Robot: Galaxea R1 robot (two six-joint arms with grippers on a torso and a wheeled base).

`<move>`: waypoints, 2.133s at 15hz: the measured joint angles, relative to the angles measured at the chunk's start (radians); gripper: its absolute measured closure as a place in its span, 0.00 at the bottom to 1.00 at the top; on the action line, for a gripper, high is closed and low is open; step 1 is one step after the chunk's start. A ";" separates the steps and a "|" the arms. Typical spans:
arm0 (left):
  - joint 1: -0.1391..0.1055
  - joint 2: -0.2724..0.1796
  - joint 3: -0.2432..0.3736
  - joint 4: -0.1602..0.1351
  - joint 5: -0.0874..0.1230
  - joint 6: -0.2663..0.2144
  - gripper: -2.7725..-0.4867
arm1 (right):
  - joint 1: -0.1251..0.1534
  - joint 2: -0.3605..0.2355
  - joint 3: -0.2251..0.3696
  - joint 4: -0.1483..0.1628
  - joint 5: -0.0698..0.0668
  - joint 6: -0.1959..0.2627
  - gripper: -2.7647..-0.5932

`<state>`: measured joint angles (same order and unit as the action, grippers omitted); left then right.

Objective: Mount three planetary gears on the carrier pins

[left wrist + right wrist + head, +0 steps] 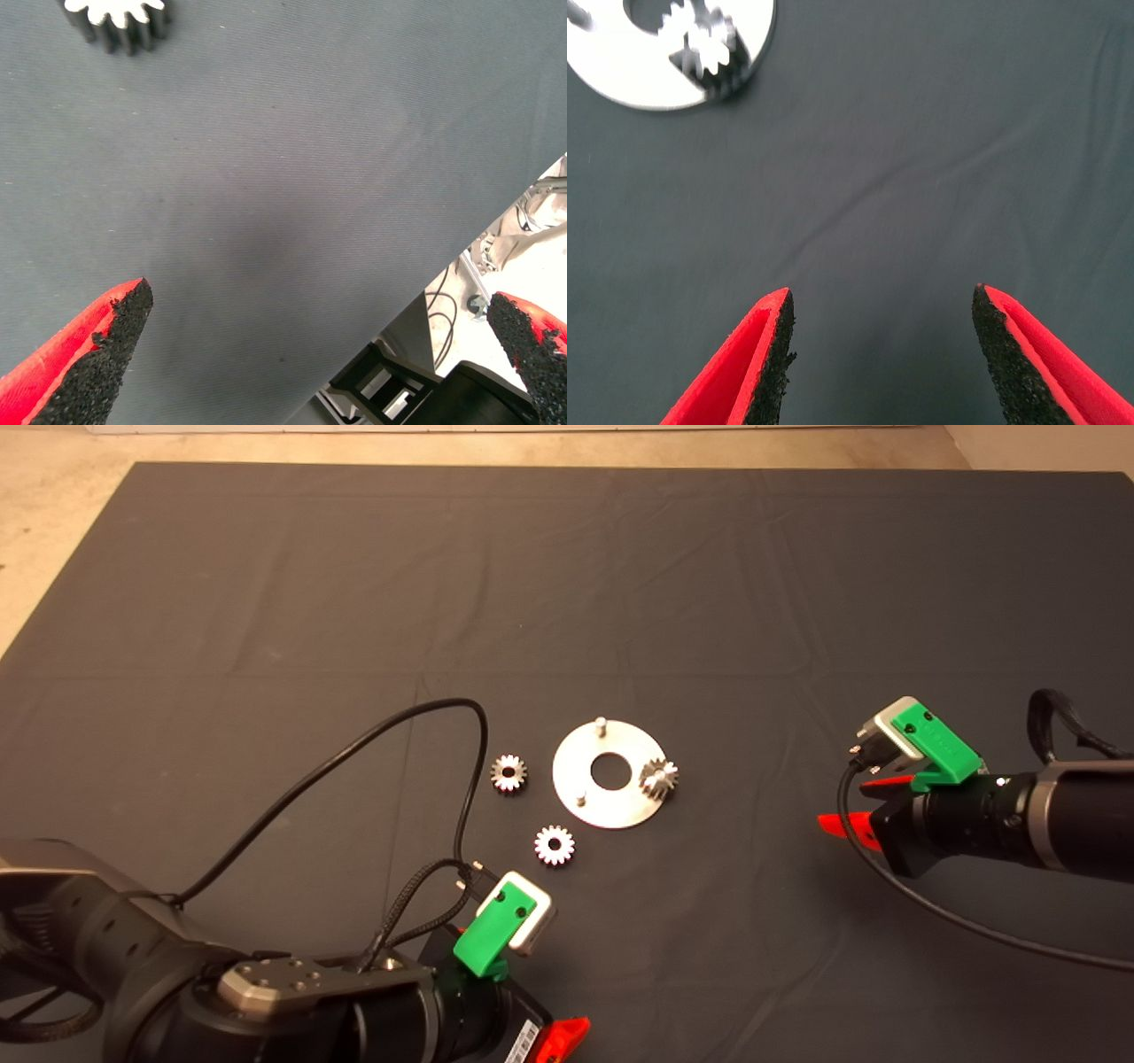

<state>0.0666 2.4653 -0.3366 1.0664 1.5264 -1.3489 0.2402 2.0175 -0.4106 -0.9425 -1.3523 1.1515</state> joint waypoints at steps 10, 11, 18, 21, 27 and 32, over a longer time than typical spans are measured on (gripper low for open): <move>-0.013 0.001 0.000 -0.001 0.000 0.001 0.01 | -0.329 -0.084 0.019 -0.370 0.074 0.059 0.59; -0.017 0.001 0.000 -0.001 0.000 0.001 0.01 | -0.329 -0.082 0.019 -0.370 0.077 0.059 0.59; -0.051 0.066 -0.063 0.004 0.001 0.042 0.01 | -0.329 -0.081 0.019 -0.400 0.084 0.060 0.59; -0.051 0.113 -0.162 0.041 0.000 0.106 0.01 | -0.329 -0.091 0.019 -0.400 0.105 0.061 0.59; -0.056 0.126 -0.233 0.037 0.000 0.159 0.01 | -0.329 -0.114 0.019 -0.401 0.123 0.062 0.59; -0.081 0.128 -0.319 -0.009 0.000 0.230 0.01 | -0.329 -0.115 0.019 -0.401 0.123 0.062 0.59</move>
<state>-0.0146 2.5934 -0.6554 1.0569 1.5268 -1.1185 -0.0884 1.9030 -0.3915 -1.3432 -1.2291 1.2132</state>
